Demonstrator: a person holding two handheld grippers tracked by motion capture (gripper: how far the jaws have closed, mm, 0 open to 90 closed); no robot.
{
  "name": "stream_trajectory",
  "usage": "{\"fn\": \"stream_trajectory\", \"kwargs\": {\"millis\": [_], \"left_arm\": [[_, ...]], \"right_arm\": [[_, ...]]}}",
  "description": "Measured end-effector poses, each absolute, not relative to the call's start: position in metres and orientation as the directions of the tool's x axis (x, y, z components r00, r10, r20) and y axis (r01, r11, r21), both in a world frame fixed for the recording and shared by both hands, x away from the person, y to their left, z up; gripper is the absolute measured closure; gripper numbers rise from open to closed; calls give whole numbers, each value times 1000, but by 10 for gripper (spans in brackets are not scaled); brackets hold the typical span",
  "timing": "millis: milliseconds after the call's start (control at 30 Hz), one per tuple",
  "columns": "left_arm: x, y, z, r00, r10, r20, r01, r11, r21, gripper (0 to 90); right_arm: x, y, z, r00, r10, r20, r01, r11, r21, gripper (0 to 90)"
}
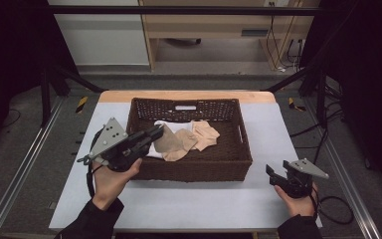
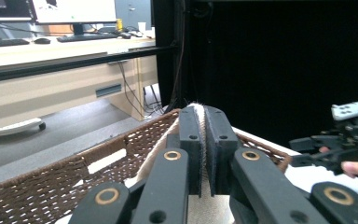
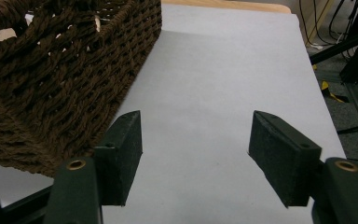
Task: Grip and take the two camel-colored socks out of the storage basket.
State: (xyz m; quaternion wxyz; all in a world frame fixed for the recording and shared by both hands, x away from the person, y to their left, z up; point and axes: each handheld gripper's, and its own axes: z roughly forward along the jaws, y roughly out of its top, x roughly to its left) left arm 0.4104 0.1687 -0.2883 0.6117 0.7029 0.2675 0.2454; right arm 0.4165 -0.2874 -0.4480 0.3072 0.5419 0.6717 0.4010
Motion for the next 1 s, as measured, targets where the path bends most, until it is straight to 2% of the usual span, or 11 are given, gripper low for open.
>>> {"fn": "stream_trajectory", "kwargs": {"millis": [533, 1000], "left_arm": [[358, 182, -301, 779, 625, 48, 54, -143, 988, 859], [345, 191, -354, 787, 617, -22, 180, -195, 964, 859]], "right_arm": [[415, -288, -448, -221, 975, 24, 483, 88, 871, 349], [413, -288, -448, -218, 975, 28, 485, 83, 871, 350]]}}
